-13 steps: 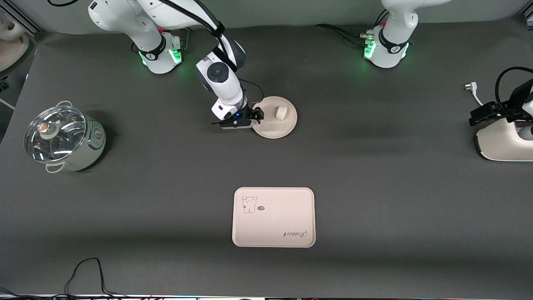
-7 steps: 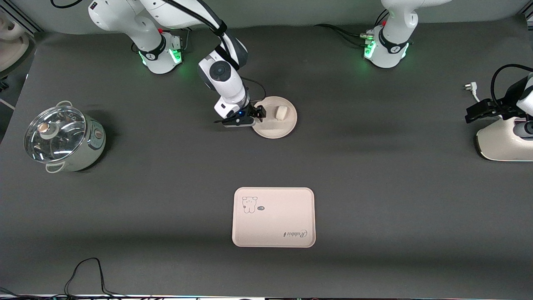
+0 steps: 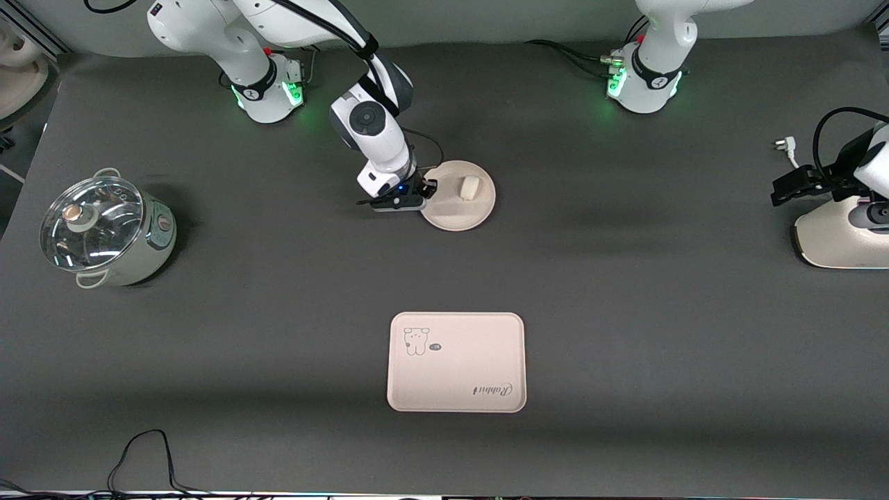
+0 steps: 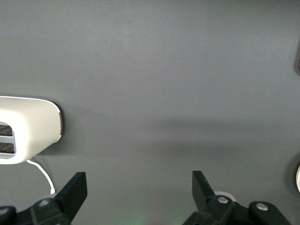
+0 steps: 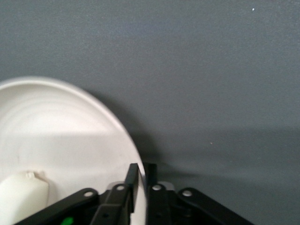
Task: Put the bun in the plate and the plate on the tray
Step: 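Lower the right gripper to the plate rim and grip it, then carry the plate with the right gripper onto the white tray, then open the right gripper and release the plate on the tray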
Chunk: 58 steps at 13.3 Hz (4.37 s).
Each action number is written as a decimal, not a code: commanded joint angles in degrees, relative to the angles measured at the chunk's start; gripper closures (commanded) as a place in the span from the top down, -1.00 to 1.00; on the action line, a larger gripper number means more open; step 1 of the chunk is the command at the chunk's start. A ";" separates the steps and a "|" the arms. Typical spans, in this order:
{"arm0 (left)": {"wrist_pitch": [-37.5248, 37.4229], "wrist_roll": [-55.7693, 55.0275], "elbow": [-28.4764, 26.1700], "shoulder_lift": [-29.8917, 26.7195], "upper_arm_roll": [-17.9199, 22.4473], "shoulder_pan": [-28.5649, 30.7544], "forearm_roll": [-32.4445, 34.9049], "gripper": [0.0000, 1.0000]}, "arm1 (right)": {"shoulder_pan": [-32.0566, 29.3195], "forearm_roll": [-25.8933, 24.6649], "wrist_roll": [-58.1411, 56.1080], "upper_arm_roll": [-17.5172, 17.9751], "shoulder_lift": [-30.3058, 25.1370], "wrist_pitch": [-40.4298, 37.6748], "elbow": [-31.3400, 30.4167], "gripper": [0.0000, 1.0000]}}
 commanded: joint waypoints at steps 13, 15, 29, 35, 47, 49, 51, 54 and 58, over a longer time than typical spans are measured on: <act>1.59 -1.16 -1.52 -1.35 -0.59 -1.44 0.32 1.00 | -6.15 10.83 -19.14 -0.84 -19.59 -16.66 0.30 -1.00; 1.59 -1.16 -1.52 -1.35 -0.50 -1.44 0.32 1.00 | -6.33 16.14 -24.35 -0.84 -20.21 -16.75 0.38 -1.00; 0.62 -1.51 -1.26 -1.79 -0.50 -1.35 0.32 1.00 | -19.67 10.79 -24.02 -2.07 15.26 -36.68 53.85 -1.00; 0.54 -1.51 -1.17 -1.97 -0.50 -1.35 0.32 1.00 | -21.62 10.79 -22.09 -2.77 33.29 -38.64 79.90 -1.00; 1.24 -1.34 -1.43 -1.62 -0.50 -0.92 0.41 1.00 | -20.39 10.79 -22.26 -3.65 45.17 -27.30 81.86 -1.00; 1.24 -1.42 -1.61 -1.53 -0.50 -1.26 0.41 1.00 | -20.39 10.88 -22.52 -3.65 46.23 -26.69 81.95 -1.00; 1.15 -1.42 -1.61 -1.53 -0.50 -1.27 0.41 1.00 | -20.48 10.88 -22.43 -3.65 46.58 -26.07 81.77 -0.91; 1.33 -1.42 -1.52 -1.53 -0.50 -1.00 0.41 1.00 | -20.48 10.88 -22.17 -3.65 46.23 -25.98 81.24 0.56; 1.15 -1.42 -1.61 -1.53 -0.50 -1.09 0.41 1.00 | -21.00 11.58 -19.46 -3.74 40.19 -33.06 80.72 1.00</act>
